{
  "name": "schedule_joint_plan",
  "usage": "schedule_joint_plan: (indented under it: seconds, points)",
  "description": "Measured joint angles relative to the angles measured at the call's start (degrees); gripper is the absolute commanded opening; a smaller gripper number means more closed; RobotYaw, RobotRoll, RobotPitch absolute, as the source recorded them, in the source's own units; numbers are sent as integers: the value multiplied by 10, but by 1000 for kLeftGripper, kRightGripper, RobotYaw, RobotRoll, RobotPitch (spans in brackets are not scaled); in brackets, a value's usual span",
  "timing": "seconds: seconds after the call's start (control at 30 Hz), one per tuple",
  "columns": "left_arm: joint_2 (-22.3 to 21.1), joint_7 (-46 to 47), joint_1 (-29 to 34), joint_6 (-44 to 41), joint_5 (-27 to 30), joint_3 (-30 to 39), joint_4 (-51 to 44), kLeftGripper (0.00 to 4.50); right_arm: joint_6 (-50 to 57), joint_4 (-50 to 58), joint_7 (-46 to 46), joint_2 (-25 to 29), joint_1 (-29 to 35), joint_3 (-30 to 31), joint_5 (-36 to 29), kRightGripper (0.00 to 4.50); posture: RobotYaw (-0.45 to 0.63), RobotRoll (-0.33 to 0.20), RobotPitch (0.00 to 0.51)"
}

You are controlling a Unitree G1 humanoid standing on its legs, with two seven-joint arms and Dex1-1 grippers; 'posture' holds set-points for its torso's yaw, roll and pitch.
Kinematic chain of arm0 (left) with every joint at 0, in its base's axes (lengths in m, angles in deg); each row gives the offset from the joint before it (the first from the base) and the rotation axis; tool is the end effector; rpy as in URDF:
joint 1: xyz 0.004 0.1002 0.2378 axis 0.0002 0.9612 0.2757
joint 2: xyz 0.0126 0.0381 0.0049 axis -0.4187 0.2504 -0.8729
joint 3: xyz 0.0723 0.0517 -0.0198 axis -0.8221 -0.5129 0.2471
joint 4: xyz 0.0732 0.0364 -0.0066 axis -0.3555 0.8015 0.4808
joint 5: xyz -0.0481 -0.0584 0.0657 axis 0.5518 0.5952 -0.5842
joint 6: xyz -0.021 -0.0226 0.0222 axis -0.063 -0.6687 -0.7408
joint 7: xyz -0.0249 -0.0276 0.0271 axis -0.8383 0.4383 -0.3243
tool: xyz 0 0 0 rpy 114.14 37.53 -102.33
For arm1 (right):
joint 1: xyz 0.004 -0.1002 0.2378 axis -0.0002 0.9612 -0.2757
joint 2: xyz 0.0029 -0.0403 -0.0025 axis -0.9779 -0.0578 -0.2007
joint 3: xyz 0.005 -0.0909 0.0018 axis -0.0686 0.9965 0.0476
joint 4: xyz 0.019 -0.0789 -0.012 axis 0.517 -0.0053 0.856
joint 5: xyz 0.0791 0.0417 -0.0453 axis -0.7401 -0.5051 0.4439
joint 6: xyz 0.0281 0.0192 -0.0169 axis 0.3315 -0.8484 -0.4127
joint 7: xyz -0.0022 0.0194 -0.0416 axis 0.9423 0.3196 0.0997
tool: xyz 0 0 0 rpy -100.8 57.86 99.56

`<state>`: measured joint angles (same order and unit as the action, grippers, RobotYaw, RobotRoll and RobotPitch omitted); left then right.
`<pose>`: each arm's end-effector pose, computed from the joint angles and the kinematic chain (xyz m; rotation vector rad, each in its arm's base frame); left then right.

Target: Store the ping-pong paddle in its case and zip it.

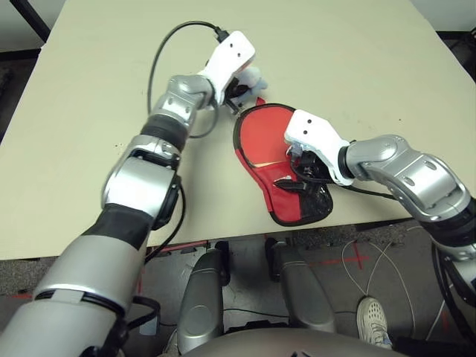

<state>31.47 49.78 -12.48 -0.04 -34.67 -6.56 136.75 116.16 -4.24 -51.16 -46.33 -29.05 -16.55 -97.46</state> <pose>0.3696 0.1012 0.2207 0.5307 0.0518 -0.6523 0.2504 -0.1385 0.2066 -0.6189 0.4926 1.0257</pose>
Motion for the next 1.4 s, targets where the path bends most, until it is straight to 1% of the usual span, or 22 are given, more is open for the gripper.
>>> schedule_joint_plan:
  seconds: [0.13,0.27,0.33,0.43,0.53,0.63,0.77,0.8,0.97,1.0,1.2,1.3,1.4]
  points:
    - [51,46,-19,13,0,24,24,571,0,-3,-7,-8,0,1,10,4500,-72,0,311]
    - [90,42,-36,17,2,48,30,549,-1,-3,-12,-11,0,0,17,4500,-78,0,312]
    - [105,22,-41,17,4,54,30,549,-1,-3,-14,-11,1,0,21,4500,-81,0,310]
    - [123,-39,-42,16,5,56,30,548,-2,-3,-17,-11,2,0,23,4500,-76,0,309]
    - [129,-95,-37,15,-2,44,28,548,-4,-4,-18,-13,5,0,26,4500,-72,0,310]
    - [124,-138,-19,14,-13,30,26,547,-5,-4,-21,-15,7,-3,27,4500,-69,0,307]
    - [115,-180,-13,13,-18,26,18,1950,-10,-9,-22,-21,8,-8,28,4500,-58,0,304]
    - [113,-189,-13,12,-18,26,14,2438,-10,-10,-22,-22,7,-8,29,4500,-55,0,302]
    - [100,-220,-18,6,-5,44,0,4341,-12,-16,-25,-28,6,-11,32,4500,-41,0,296]
    - [95,-221,-24,3,2,52,-2,4456,-13,-17,-26,-28,5,-11,32,4500,-39,0,294]
    - [63,-208,-69,-14,43,111,-25,4456,-20,-25,-32,-29,4,-12,33,4500,-17,0,286]
    - [57,-206,-70,-29,62,128,-30,4456,-25,-33,-37,-30,1,-12,33,4500,-12,0,285]
    - [48,-208,-70,-42,67,129,-38,4456,-28,-38,-40,-32,-1,-12,34,4500,-7,0,283]
